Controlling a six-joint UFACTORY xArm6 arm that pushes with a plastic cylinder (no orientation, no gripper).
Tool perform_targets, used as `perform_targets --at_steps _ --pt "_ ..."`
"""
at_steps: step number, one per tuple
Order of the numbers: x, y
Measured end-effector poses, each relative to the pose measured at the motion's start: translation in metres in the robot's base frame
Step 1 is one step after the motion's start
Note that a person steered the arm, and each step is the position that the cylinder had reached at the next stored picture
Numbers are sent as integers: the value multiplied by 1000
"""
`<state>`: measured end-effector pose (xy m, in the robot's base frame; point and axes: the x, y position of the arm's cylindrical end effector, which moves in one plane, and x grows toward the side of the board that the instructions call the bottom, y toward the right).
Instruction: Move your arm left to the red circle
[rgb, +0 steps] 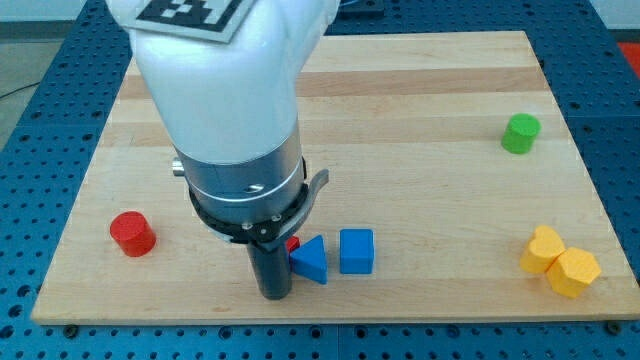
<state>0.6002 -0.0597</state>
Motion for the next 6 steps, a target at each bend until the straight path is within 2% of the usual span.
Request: perform_targets --at_steps 1,2,3,4,6 --pt "18 -33" --pt "9 -109" --pt "6 -211" --pt "-15 -245" --pt "-105 -203"
